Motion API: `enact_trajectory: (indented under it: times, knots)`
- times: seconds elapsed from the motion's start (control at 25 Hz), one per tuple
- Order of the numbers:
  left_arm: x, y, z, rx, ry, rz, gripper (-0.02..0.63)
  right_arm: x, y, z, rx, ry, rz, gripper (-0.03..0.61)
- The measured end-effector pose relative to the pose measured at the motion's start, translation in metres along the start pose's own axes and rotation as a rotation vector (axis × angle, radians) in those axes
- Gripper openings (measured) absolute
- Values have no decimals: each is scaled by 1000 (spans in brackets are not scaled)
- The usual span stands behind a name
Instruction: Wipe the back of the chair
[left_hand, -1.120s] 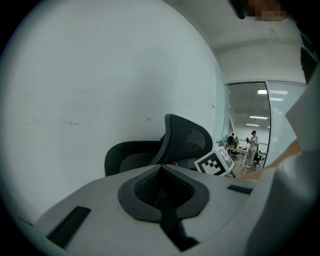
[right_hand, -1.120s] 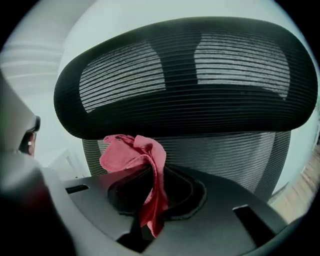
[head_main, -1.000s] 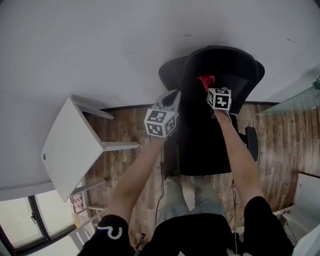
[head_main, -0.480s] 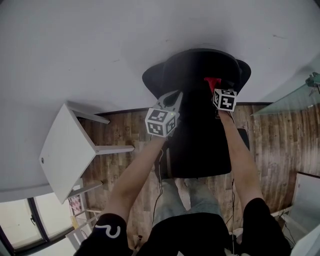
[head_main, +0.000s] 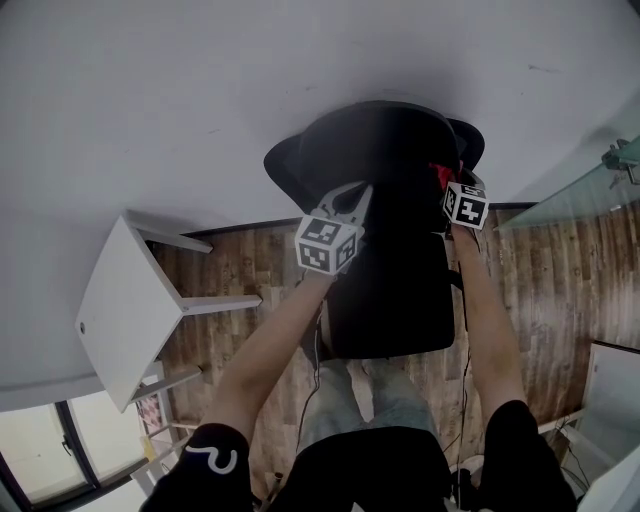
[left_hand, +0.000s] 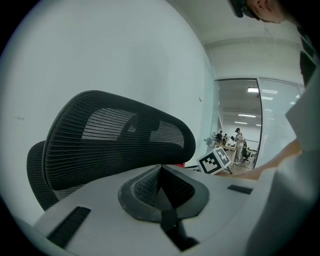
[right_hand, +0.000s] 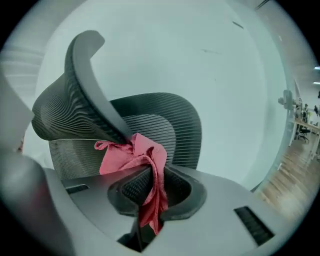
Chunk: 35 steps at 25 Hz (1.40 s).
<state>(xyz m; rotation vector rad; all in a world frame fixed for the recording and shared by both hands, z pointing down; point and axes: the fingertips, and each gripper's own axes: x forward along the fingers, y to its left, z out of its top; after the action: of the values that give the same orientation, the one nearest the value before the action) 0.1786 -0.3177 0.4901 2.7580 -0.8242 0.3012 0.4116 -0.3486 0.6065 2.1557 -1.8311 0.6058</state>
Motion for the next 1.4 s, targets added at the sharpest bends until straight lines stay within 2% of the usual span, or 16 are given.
enact_trajectory:
  times: [0.32, 0.48, 0.72, 1.04, 1.2, 1.4]
  knots:
    - [11, -18, -8, 6, 19, -23, 23, -10, -56, -4, -5, 1, -96, 69]
    - [6, -19, -11, 3, 17, -20, 23, -20, -81, -10, 27, 10, -160, 66]
    - [-9, -13, -19, -10, 17, -4, 23, -39, -77, -25, 41, 4, -157, 66]
    - [-49, 8, -41, -47, 12, 23, 23, -58, -1, -53, 25, 0, -76, 66]
    - [-77, 33, -55, -72, 2, 45, 23, -56, 68, -55, -8, -21, 12, 66]
    - [-121, 68, -87, -125, -7, 100, 23, -49, 175, -54, 22, -63, 143, 66]
